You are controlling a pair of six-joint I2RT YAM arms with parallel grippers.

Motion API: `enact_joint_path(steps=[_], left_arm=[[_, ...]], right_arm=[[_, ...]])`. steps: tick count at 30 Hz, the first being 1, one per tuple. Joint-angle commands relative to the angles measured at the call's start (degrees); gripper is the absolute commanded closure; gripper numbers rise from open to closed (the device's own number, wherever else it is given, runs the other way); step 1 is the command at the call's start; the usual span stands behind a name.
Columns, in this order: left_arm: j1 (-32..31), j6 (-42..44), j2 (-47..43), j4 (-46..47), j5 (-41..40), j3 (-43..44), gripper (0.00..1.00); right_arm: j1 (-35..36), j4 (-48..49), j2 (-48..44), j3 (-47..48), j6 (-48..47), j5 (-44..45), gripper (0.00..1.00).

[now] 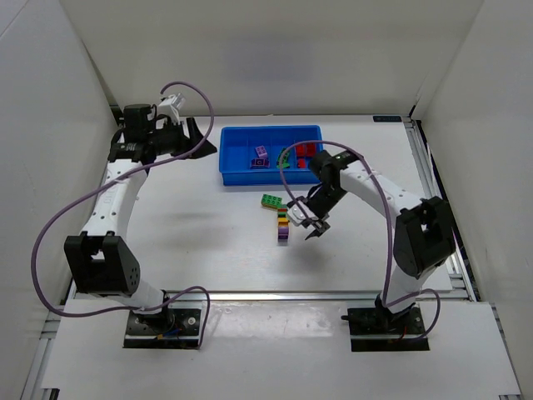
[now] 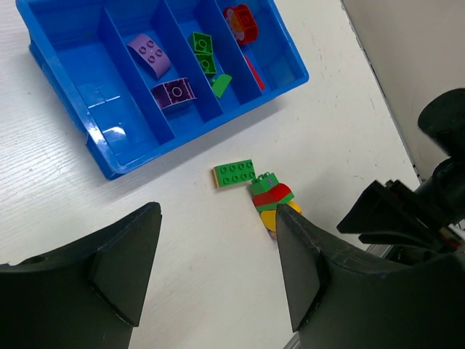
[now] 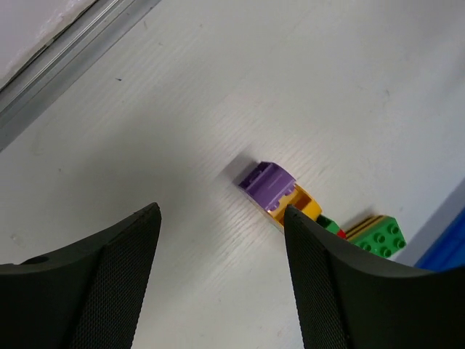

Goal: Sort the legos into containers by color

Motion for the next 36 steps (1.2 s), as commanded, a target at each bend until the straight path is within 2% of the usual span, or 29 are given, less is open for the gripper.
enact_joint_path(steps=[1,11,15,19,29,34,36], left_arm=[[0.4,-0.2,-4.0,0.6,2.4,-0.8,0.25],[4.4,-0.3,-6.3,1.4,4.1,-4.6,0.25],[5.2,-0.1,-6.8,1.5,4.6,-5.5,0.25],[6.0,-0.1,-7.5,2.0,4.8,-6.7,0.24],[7.8,-0.8,-7.5,2.7,4.8,-7.7,0.24],[8.1,-0.6,-7.3,2.7,4.9,-8.1,0.24],[8.2,-0.6,-7.4,2.9,4.8,-7.8,0.24]], right_arm=[[3.3,-1.2,0.9,2.0,-40.3,6.1,0.28],[11.0,8.0,3.9,3.1,-32.0,17.4,0.29],[11.8,12.1,4.9,2.1,-32.8,20.4,0.3],[12.2,10.2,7.4,4.4,-33.8,22.2,0.31],[13.3,19.5,9.7,0.2,-35.4,27.5,0.32],[14.0,20.7,10.3,-1.2,-35.2,29.2,0.33],[13.8,22.5,10.4,-2.7,-35.4,29.6,0.37]])
